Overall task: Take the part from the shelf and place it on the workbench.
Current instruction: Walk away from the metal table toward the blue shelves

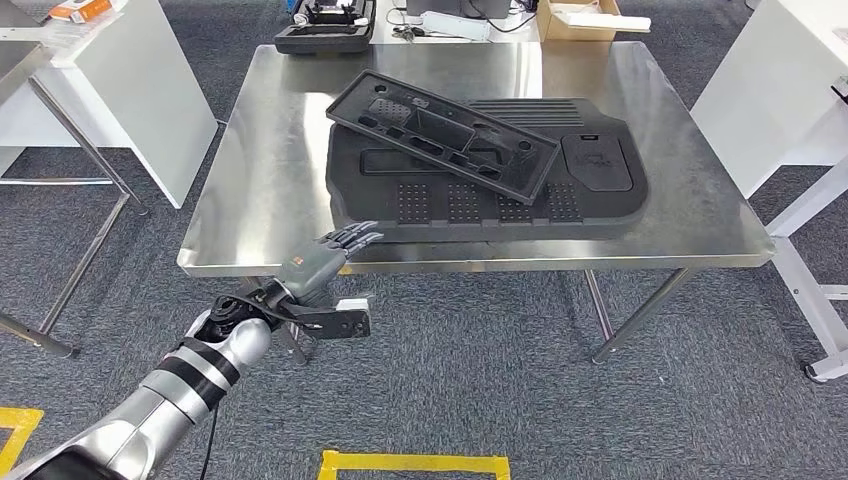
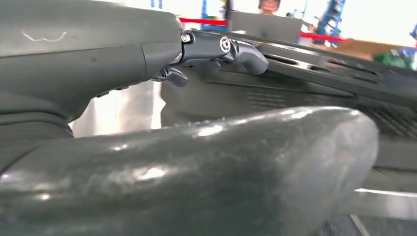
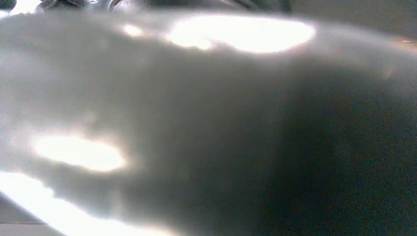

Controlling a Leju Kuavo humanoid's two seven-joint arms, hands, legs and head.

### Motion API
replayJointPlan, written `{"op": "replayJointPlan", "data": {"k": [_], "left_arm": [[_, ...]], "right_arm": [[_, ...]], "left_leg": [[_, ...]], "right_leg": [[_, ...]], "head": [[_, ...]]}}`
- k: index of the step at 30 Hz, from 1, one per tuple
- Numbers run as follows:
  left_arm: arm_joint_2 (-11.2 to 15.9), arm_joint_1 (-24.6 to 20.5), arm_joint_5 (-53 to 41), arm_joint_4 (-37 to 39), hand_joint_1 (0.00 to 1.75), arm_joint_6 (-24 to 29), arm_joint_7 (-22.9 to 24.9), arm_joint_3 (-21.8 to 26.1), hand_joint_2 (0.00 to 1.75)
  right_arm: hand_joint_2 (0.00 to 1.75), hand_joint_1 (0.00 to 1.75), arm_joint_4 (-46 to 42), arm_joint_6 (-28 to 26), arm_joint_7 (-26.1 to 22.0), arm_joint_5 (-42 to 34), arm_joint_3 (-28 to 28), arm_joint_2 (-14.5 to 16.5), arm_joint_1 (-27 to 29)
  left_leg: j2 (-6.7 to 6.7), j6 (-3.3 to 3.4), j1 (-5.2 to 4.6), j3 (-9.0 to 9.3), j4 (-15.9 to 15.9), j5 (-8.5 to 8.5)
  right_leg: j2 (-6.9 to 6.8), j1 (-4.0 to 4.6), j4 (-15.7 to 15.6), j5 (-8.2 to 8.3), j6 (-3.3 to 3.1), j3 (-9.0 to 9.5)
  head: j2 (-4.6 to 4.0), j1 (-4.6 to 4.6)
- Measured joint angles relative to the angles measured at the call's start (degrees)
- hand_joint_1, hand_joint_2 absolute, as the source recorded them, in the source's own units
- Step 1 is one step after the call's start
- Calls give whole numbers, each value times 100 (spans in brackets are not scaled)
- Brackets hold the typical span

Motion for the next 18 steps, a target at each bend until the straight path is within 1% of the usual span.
{"op": "replayJointPlan", "data": {"k": [1,2,4,5,6,7,8,9,10,11,12,13,14,15,16,17,18], "left_arm": [[10,104,77,-16,0,73,-34,102,0],[22,211,154,-30,0,131,-66,212,0],[50,433,300,-59,0,207,-118,432,0],[61,532,366,-73,0,227,-141,536,0],[69,626,434,-95,0,243,-164,630,0],[74,720,504,-119,0,255,-188,726,0],[77,818,567,-141,0,263,-209,821,0],[80,924,626,-158,0,269,-225,914,0],[82,1031,674,-167,0,277,-235,1006,0],[84,1136,720,-169,0,294,-240,1093,0],[85,1239,773,-168,0,324,-240,1183,0],[85,1341,828,-165,0,363,-243,1282,0],[85,1443,882,-160,0,406,-253,1391,0],[85,1536,925,-154,0,442,-266,1500,0],[87,1619,959,-147,0,471,-283,1601,0],[89,1685,978,-138,0,490,-299,1684,0],[90,1736,990,-128,0,501,-308,1745,0]], "right_arm": [[0,0,-3,0,1,5,-13,1,3],[0,0,-5,0,2,10,-25,2,4],[0,0,-7,-7,3,17,-48,7,12],[0,0,-7,-12,4,21,-57,9,18],[0,0,-7,-17,5,24,-65,9,26],[0,0,-7,-20,9,26,-74,10,35],[0,0,-7,-21,13,26,-85,11,37],[0,0,-7,-22,16,26,-97,15,38],[0,0,-7,-24,19,26,-111,21,38],[0,0,-7,-25,21,26,-125,26,38],[0,0,-7,-25,26,26,-138,29,38],[0,0,-7,-26,31,26,-152,31,38],[0,0,-7,-26,36,26,-166,31,35],[0,0,-11,-27,38,26,-180,25,27],[0,0,-15,-28,38,26,-190,19,21],[0,0,-18,-29,38,26,-198,16,16],[0,0,-21,-31,38,26,-204,13,12]], "left_leg": [[-12,20,-3,169,-252,-19],[-24,63,-15,233,-373,-62],[-30,199,-42,186,-392,-22],[-21,270,-49,146,-400,18],[-14,340,-53,97,-411,70],[-7,399,-54,36,-421,129],[-5,436,-61,-34,-420,184],[-2,459,-70,-108,-419,239],[3,467,-81,-183,-418,293],[7,467,-91,-259,-416,349],[11,462,-99,-332,-415,403],[12,452,-106,-400,-415,458],[13,440,-109,-460,-414,515],[12,418,-114,-509,-412,568],[15,388,-114,-537,-421,622],[18,354,-107,-550,-429,673],[20,309,-98,-551,-453,723]], "right_leg": [[1,13,40,17,28,-39],[6,29,66,40,61,-68],[19,39,59,102,150,-103],[24,29,78,91,185,-145],[27,23,162,5,197,-209],[30,18,372,-171,181,-310],[31,14,693,-412,148,-437],[32,15,1068,-645,120,-557],[32,16,1406,-817,111,-640],[32,17,1598,-892,125,-643],[32,20,1601,-873,157,-547],[32,28,1417,-796,189,-350],[34,46,1068,-716,197,-56],[33,76,647,-695,169,266],[30,106,318,-680,137,504],[28,136,87,-694,93,651],[25,161,-6,-703,55,687]], "head": [[0,1],[1,-2],[1,5],[1,5],[1,15],[2,25],[1,37],[1,46],[1,48],[1,47],[2,47],[1,48],[1,48],[1,48],[1,43],[2,45],[1,47]]}}
